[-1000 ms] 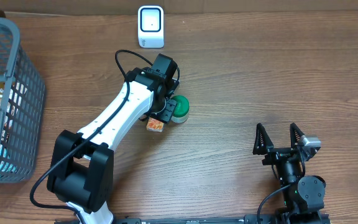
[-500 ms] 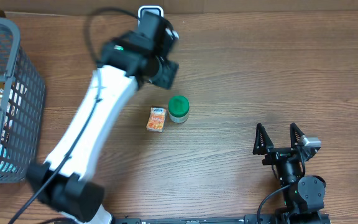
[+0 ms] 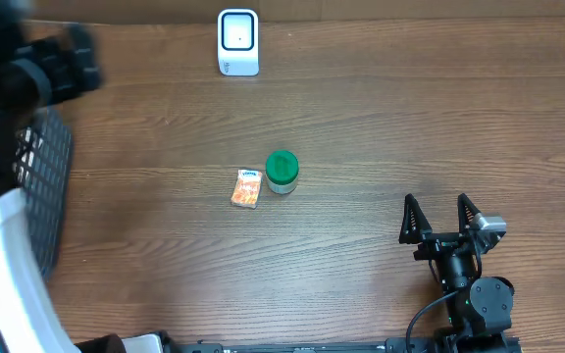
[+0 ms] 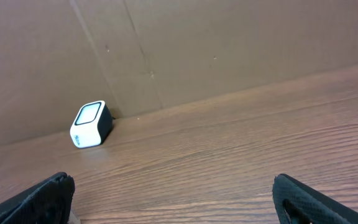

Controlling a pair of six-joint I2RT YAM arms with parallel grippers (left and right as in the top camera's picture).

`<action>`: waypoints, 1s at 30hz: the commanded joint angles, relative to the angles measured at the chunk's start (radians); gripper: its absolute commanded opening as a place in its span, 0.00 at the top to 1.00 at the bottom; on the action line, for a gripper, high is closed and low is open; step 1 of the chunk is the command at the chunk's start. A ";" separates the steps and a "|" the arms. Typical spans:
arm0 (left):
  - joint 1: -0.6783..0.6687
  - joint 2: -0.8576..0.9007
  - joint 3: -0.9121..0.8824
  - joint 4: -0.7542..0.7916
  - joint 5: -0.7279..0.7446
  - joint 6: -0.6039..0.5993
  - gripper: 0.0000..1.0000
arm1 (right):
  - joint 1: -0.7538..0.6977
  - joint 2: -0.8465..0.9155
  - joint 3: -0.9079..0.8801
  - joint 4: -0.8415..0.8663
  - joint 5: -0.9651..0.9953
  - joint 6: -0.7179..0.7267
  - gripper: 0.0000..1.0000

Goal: Scan the item barcode
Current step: 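Reach the left gripper into the basket and grasp the green wipes pouch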

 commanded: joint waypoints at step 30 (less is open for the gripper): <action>0.699 0.225 -0.745 0.248 -0.225 -0.078 0.18 | -0.003 -0.010 -0.011 0.003 -0.006 -0.015 0.00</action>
